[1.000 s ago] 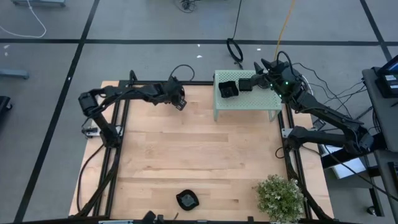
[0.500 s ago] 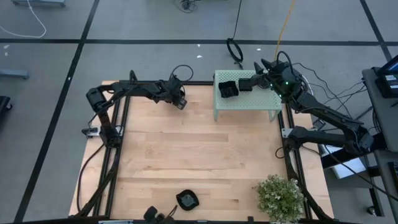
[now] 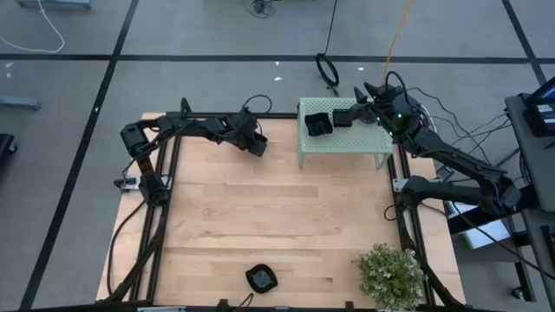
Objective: Pick & Place Mini shaped plates
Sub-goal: Stack the black distorted square plate on top of the distorted square plate on the shelf
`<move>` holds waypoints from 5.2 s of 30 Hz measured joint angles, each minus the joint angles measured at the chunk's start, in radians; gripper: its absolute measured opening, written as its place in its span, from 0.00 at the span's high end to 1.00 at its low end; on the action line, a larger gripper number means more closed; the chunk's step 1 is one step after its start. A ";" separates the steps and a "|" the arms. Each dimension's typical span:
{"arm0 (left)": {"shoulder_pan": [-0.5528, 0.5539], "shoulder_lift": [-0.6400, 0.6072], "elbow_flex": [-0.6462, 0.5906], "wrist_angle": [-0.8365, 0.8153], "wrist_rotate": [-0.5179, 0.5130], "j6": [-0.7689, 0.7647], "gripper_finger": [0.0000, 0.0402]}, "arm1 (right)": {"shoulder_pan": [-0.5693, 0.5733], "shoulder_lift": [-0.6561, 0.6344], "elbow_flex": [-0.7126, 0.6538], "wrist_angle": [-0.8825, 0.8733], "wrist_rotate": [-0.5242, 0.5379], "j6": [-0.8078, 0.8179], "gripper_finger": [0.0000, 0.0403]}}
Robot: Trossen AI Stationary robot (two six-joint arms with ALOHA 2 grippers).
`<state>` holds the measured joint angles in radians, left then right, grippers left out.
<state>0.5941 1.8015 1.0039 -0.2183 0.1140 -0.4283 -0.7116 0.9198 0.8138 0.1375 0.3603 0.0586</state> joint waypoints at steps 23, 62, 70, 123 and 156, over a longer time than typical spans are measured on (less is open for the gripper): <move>-0.163 -0.007 0.083 0.126 -0.067 0.175 0.44 | 0.000 0.000 0.000 -0.066 0.000 0.000 0.59; -0.238 0.024 0.100 -0.050 -0.213 0.138 0.97 | 0.000 0.000 0.000 -0.135 -0.051 0.008 0.59; -0.278 -0.229 0.099 0.147 -0.185 0.396 0.98 | 0.000 -0.001 -0.001 -0.137 -0.050 0.005 0.59; -0.584 0.113 0.100 0.092 -0.147 0.670 0.92 | 0.550 0.289 -0.001 -0.051 -0.349 0.139 0.59; -0.652 -0.536 0.100 -0.197 -0.464 0.232 0.48 | 0.629 0.645 0.001 -0.101 -0.174 1.009 0.59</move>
<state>-0.0575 1.2652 1.1034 -0.4154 -0.3498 -0.1966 -0.0828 1.5644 0.8146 0.0369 0.1865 1.0680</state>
